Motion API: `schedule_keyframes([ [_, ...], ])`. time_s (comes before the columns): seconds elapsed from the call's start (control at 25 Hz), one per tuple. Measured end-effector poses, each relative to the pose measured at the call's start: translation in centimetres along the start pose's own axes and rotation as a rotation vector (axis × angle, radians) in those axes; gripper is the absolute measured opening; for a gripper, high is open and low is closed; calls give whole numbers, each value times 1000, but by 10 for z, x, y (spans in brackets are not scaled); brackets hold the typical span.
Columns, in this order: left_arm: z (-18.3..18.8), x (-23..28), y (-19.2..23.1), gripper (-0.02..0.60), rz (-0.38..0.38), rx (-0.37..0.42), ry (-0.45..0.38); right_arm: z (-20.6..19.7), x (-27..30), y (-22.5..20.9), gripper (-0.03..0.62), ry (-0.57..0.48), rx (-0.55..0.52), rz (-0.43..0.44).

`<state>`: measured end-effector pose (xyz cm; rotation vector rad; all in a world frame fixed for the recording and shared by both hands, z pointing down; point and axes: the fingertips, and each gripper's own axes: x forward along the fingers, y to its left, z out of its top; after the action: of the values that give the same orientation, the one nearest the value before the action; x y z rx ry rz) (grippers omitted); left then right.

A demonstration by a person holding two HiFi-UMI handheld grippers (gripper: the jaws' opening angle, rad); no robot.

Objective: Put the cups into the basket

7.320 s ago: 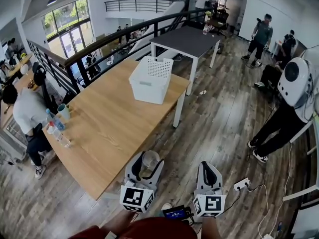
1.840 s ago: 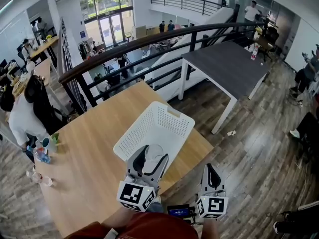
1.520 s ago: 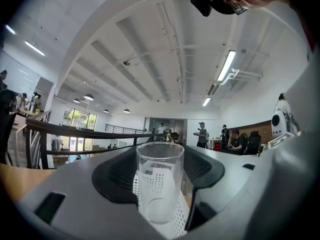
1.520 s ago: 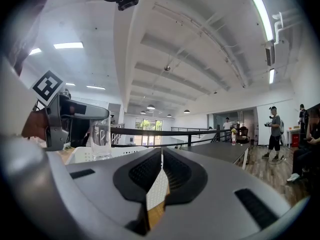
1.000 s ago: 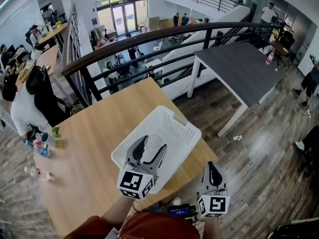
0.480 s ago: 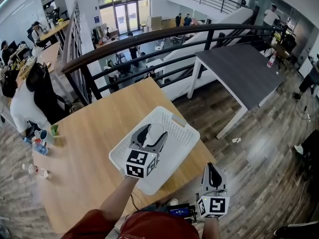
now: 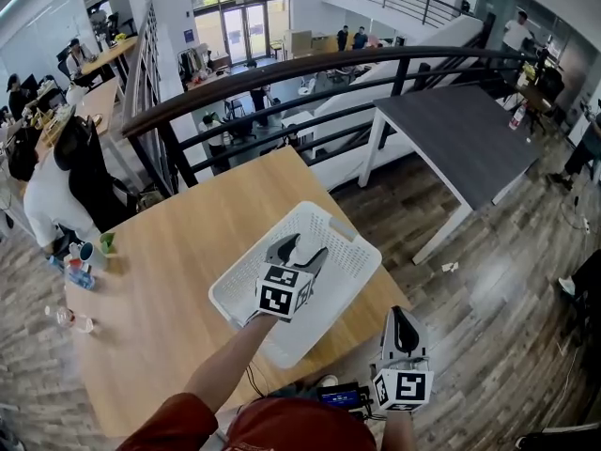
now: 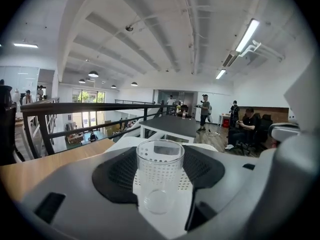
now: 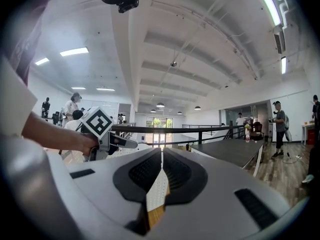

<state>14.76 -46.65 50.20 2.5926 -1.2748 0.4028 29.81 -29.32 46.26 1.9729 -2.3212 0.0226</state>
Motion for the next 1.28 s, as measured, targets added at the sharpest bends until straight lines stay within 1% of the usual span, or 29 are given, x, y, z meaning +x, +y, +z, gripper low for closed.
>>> schedule_keyframes([
  [0.2,-10,19,5,284,15,11,48,-4,4,2,15,5,6,8],
  [0.32,-25,31,11,284,28,-4,97,-5,5,5,15,7,7,15],
  [0.48,-47,42,19,284,53,10,172,-9,7,8,15,9,7,24],
  [0.64,-60,50,24,284,73,11,213,-11,8,11,15,15,9,30],
  [0.88,-75,64,27,284,99,-55,264,-7,13,15,15,6,11,46],
  [1.04,-89,69,32,284,130,-19,305,-10,13,16,15,8,11,49],
  [1.28,-112,76,36,284,158,-6,357,-15,12,17,15,19,13,51],
])
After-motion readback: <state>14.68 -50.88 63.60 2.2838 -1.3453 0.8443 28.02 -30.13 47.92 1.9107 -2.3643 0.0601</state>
